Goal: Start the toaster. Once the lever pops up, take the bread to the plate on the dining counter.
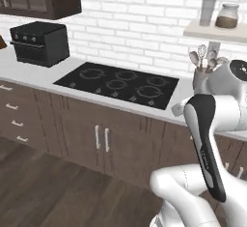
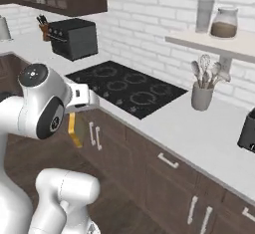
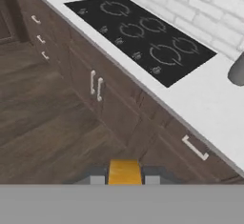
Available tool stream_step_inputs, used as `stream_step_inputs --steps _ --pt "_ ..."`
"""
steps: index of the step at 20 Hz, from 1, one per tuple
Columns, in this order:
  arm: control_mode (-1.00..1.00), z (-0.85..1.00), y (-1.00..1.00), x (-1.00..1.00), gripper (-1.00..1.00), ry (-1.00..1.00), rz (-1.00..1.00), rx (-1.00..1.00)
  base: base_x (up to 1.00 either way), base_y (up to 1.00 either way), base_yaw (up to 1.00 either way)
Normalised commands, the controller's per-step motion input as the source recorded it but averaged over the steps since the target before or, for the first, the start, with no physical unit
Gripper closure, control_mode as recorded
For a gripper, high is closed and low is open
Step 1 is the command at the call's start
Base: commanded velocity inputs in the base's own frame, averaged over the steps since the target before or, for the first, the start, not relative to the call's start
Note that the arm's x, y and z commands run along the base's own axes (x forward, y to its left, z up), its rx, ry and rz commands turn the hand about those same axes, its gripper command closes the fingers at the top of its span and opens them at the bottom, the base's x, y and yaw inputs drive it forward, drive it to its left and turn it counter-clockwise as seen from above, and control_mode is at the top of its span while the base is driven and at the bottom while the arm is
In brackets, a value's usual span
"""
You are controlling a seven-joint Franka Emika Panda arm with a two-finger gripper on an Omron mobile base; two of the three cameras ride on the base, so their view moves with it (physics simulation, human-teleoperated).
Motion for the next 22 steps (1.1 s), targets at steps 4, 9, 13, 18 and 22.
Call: stream_step_inputs --steps 4,9,13,18,22 --pt "1.0 0.0 0.0 0.0 1.0 0.0 0.0 0.0 -0.05 0.58 0.9" --pt "1.0 0.0 0.0 0.0 1.0 0.0 0.0 0.0 0.0 0.36 0.94" --pt "1.0 0.0 0.0 0.0 1.0 0.0 0.0 0.0 0.02 0.03 1.0" --pt "1.0 0.0 0.0 0.0 1.0 0.0 0.0 0.0 0.01 -0.05 0.99" --pt "1.0 0.0 0.0 0.0 1.0 0.0 0.0 0.0 0.0 0.0 1.0"
